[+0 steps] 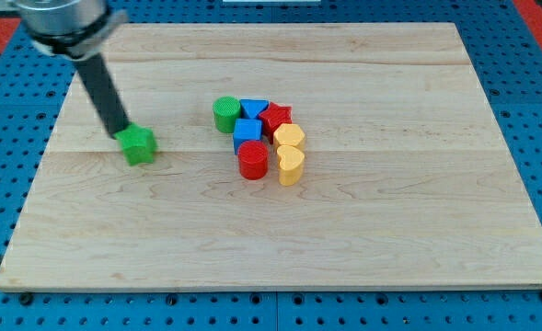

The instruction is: Push the green star into the cube

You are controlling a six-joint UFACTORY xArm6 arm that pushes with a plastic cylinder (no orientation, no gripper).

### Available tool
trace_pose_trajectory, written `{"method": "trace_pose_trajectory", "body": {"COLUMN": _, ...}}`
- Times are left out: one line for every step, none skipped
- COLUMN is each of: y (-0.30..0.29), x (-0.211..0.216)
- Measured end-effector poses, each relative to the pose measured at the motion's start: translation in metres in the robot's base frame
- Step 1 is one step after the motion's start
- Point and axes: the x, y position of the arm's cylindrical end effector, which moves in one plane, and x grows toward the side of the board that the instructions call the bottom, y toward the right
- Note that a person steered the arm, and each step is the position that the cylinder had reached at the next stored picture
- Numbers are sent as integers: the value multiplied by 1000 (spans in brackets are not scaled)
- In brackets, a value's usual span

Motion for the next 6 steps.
{"method": "trace_pose_trajectory", "body": {"y": -37, "x": 16}}
{"method": "trace_pose_trajectory", "body": {"y": -44, "x": 51}}
{"method": "trace_pose_trajectory", "body": {"y": 12, "x": 33}}
{"method": "trace_pose_trajectory", "body": {"y": 90, "x": 30}}
{"method": "trace_pose_trajectory", "body": {"y": 113, "x": 31}}
{"method": "trace_pose_trajectory", "body": {"y": 64, "x": 81}}
